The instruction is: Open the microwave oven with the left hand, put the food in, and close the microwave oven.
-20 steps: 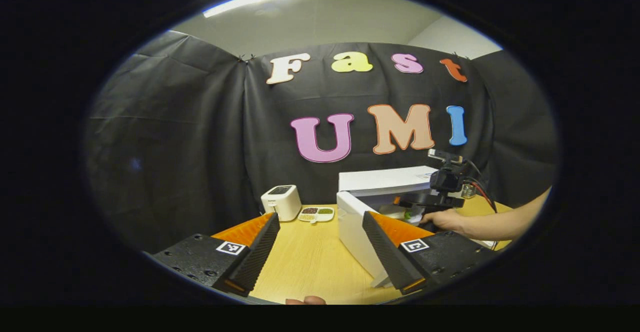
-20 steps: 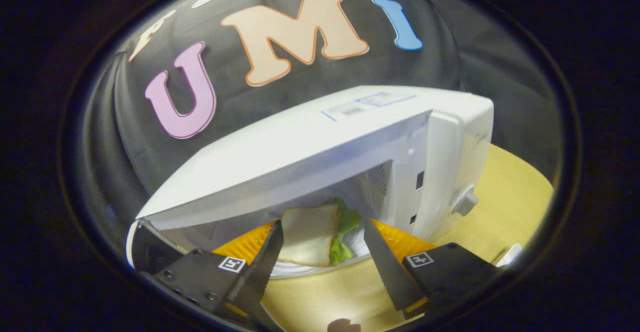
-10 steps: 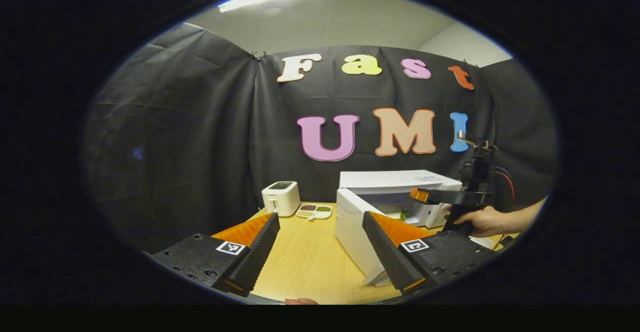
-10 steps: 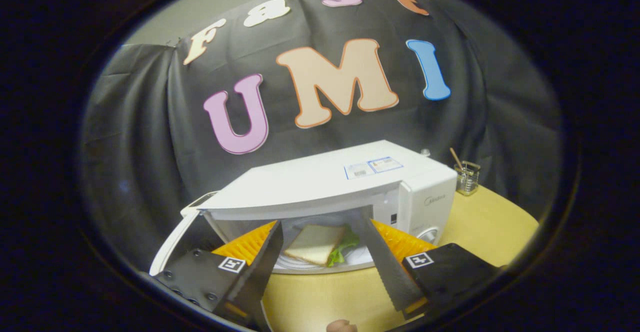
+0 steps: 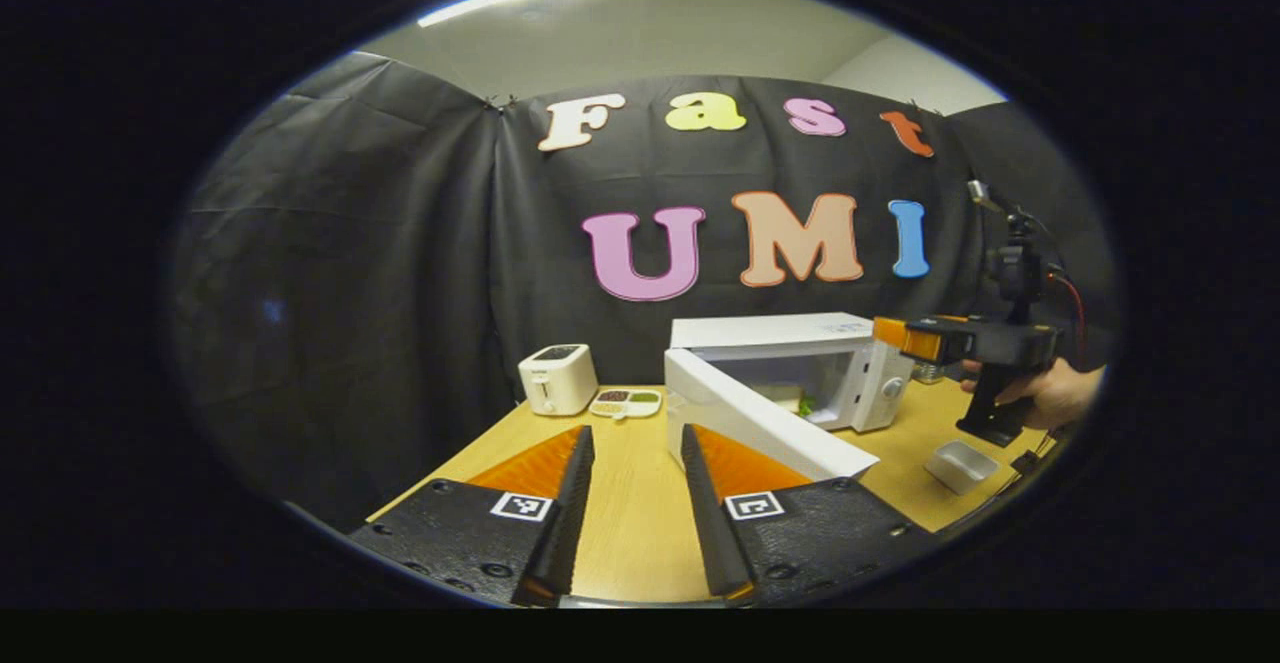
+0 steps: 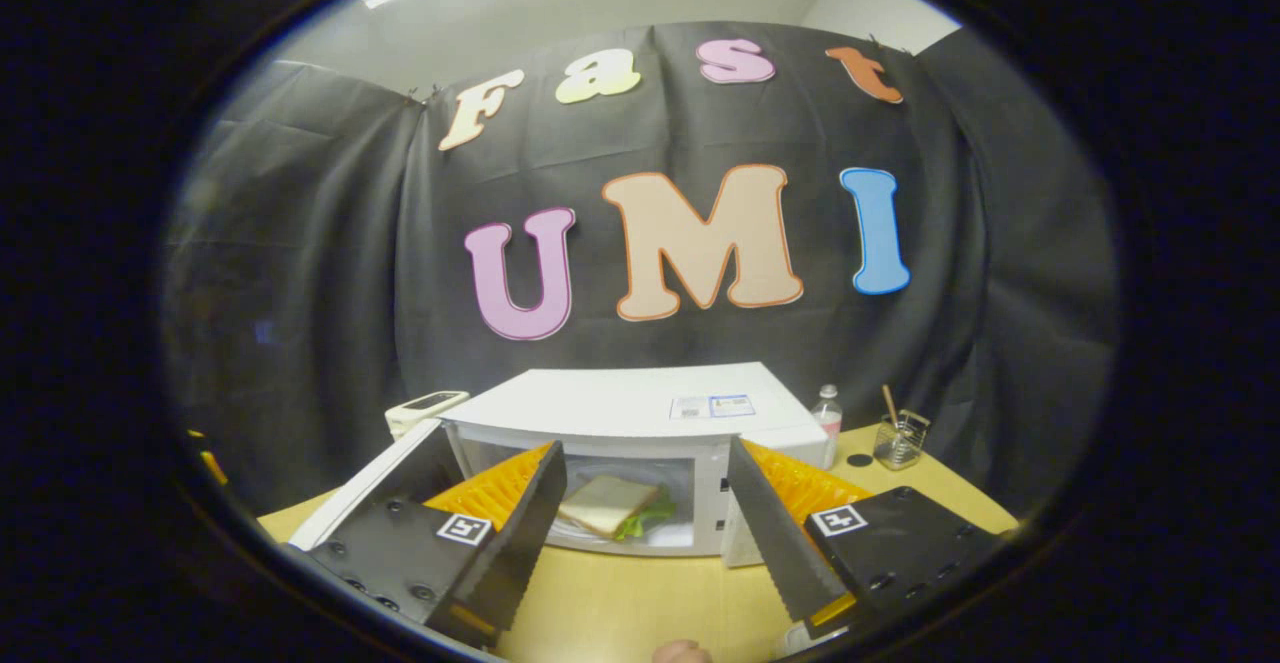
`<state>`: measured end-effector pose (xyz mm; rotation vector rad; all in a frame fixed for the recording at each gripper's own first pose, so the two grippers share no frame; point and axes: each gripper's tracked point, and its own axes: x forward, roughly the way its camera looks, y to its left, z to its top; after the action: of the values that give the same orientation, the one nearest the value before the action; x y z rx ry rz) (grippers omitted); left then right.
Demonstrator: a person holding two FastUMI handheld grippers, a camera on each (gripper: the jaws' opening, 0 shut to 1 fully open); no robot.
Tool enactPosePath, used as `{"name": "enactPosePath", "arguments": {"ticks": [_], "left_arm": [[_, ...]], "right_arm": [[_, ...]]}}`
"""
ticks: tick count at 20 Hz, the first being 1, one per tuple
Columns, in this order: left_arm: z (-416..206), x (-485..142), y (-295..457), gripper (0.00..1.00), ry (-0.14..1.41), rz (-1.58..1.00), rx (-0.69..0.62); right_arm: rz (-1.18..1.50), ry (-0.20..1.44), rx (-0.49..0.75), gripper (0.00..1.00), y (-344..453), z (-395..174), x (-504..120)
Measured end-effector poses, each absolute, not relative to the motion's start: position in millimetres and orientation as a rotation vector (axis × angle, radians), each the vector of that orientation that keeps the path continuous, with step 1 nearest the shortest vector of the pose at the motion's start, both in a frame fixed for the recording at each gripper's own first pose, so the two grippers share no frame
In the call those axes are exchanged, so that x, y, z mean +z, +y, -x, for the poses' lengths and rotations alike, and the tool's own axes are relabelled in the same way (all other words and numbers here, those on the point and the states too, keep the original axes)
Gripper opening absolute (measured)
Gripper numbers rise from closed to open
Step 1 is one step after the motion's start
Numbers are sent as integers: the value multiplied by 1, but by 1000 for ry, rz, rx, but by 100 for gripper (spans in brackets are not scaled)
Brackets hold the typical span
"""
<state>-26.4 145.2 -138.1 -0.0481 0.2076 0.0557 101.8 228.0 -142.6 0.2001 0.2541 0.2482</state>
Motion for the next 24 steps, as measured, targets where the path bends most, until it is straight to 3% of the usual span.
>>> {"name": "enactPosePath", "arguments": {"ticks": [1, 2, 5, 9, 10, 12, 13, 14, 15, 17, 18, 19, 20, 24], "left_arm": [[24, -145, 144, 46, 224, 62, 56], [22, -154, 145, 25, 246, 71, 76], [19, -170, 136, 0, 277, 104, 74], [14, -187, 118, 0, 294, 66, 14], [12, -193, 116, 0, 310, 52, 10], [12, -200, 111, 0, 331, 50, 4], [11, -198, 105, 0, 328, 58, -2], [9, -196, 100, 0, 322, 64, -11], [9, -197, 95, 0, 321, 64, -19], [6, -195, 91, 0, 318, 42, -22], [3, -193, 85, 0, 315, 39, -34], [1, -193, 81, 0, 314, 41, -47], [-2, -193, 76, 0, 317, 40, -56], [-10, -194, 60, 0, 320, 0, -78]], "right_arm": [[-189, 245, 243, 99, 221, -99, -139], [-185, 239, 244, 99, 216, -95, -134], [-179, 211, 228, 99, 196, -91, -118], [-154, 178, 207, 99, 172, -87, -102], [-145, 177, 212, 91, 168, -85, -101], [-136, 170, 208, 91, 160, -81, -96], [-134, 162, 204, 99, 156, -80, -93], [-126, 159, 199, 99, 151, -79, -90], [-117, 158, 195, 91, 147, -78, -90], [-105, 159, 184, 91, 139, -76, -86], [-106, 159, 184, 99, 135, -75, -83], [-110, 158, 184, 99, 133, -75, -81], [-113, 151, 182, 91, 129, -75, -76], [-113, 155, 176, 91, 115, -73, -73]]}}
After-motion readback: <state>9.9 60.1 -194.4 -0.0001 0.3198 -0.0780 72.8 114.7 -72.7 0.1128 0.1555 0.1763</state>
